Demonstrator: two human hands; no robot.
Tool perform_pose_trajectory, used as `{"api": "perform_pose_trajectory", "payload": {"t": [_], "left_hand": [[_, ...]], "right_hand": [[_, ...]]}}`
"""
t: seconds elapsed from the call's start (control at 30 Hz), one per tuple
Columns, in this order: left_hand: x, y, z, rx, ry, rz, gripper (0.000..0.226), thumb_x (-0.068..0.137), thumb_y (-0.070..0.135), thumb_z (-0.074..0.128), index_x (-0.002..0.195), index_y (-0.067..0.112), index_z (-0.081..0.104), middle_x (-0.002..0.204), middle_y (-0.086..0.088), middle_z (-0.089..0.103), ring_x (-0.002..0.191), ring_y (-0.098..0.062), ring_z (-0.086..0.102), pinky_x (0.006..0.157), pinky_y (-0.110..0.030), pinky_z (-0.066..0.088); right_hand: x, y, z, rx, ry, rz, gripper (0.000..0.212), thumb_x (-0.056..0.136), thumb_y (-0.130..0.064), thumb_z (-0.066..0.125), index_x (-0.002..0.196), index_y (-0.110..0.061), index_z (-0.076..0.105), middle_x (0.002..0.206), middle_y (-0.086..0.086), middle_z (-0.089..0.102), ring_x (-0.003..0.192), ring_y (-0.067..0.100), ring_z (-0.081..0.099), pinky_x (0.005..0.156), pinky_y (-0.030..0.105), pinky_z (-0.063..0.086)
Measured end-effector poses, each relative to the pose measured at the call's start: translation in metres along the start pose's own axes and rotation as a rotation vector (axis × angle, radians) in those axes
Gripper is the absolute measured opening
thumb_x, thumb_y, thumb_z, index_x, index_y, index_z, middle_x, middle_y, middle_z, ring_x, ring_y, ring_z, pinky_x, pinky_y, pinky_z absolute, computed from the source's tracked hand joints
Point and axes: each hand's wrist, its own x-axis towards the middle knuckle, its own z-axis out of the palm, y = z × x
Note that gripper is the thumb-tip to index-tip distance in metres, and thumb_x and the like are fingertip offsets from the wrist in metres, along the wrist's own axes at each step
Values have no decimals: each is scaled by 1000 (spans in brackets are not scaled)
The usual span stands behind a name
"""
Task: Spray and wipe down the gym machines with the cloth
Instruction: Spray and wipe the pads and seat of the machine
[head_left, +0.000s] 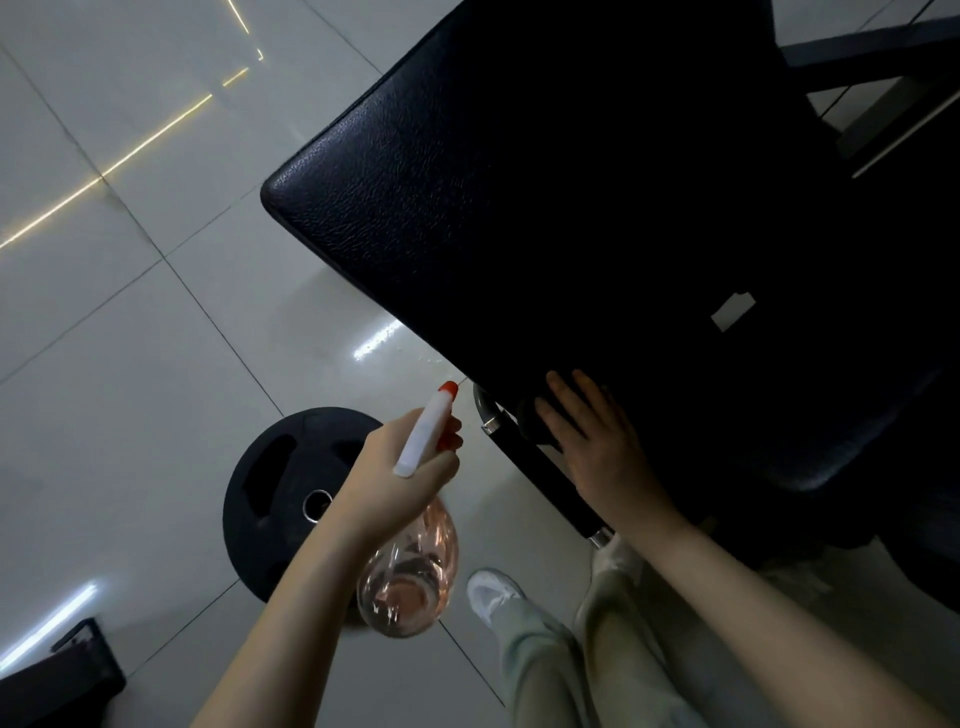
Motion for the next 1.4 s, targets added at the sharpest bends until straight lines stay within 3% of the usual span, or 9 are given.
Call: {"api": "perform_pose_trajectory", "payload": {"t": [0.27, 0.47, 0.7, 0.8, 0.9, 1.03, 1.2, 1.3, 1.4], "left_hand": [[0, 5, 8, 4, 14, -10, 28, 73, 32, 54, 97, 20, 61, 93, 8, 67, 81, -3, 63, 82, -34, 54], [1, 17, 12, 56, 28, -12, 9, 86, 15, 61, 91, 22, 58, 87, 7, 63, 77, -4, 61, 75, -26, 50], [2, 55, 3, 160, -16, -7, 5, 82, 14, 61, 86, 15, 59, 80, -1, 62, 75, -23, 61, 69, -36, 48], [4, 73, -1, 133, -14, -2, 6, 78, 21, 57, 80, 15, 58, 72, 2, 61, 66, -21, 59, 65, -37, 48], [14, 86, -2, 120, -22, -5, 19, 73, 28, 50, 72, 9, 52, 63, -2, 52, 57, -20, 48, 58, -37, 40], [29, 99, -5, 183, -67, 29, 27, 79, 34, 49, 78, 8, 56, 70, -7, 59, 63, -25, 56, 64, -46, 50], [58, 110, -9, 242, -85, 89, 11, 85, 8, 58, 75, 10, 55, 64, 3, 55, 57, -10, 50, 59, -37, 44], [76, 118, -12, 320, -91, 106, 21, 83, 0, 58, 71, 16, 56, 61, 4, 56, 53, -5, 50, 52, -21, 40], [96, 126, -15, 445, -139, 101, 5, 83, 2, 57, 80, 5, 61, 70, -11, 63, 58, -18, 57, 51, -23, 42]], "right_hand": [[1, 1, -25, 130, 35, 62, 46, 82, 0, 37, 120, -9, 60, 124, 14, 61, 113, 28, 46, 87, 42, 51], [51, 11, -33, 135, 31, 385, 55, 79, 2, 64, 132, -7, 51, 138, 18, 49, 122, 36, 49, 95, 46, 46], [48, 14, -33, 83, -123, 358, 71, 75, -8, 73, 139, -10, 44, 144, 17, 43, 129, 35, 46, 99, 52, 41], [48, 12, -35, 96, -126, 368, 73, 74, -10, 76, 140, -11, 44, 144, 16, 43, 129, 35, 45, 98, 51, 42], [49, 16, -34, 124, -93, 372, 72, 75, -10, 75, 139, -12, 43, 144, 15, 43, 128, 34, 46, 97, 49, 44], [47, 14, -33, 94, -38, 383, 59, 81, -9, 63, 138, -11, 47, 142, 14, 46, 125, 33, 49, 93, 46, 47], [63, 28, -35, 116, 80, 835, 53, 85, -12, 64, 136, -5, 49, 141, 24, 42, 120, 40, 49, 93, 48, 45], [69, 28, -33, 77, 75, 888, 48, 92, -22, 45, 137, -6, 46, 136, 23, 46, 115, 38, 50, 90, 48, 47], [68, 27, -27, 73, 58, 891, 51, 90, -21, 50, 140, -8, 44, 136, 23, 46, 114, 39, 50, 88, 51, 48]]}}
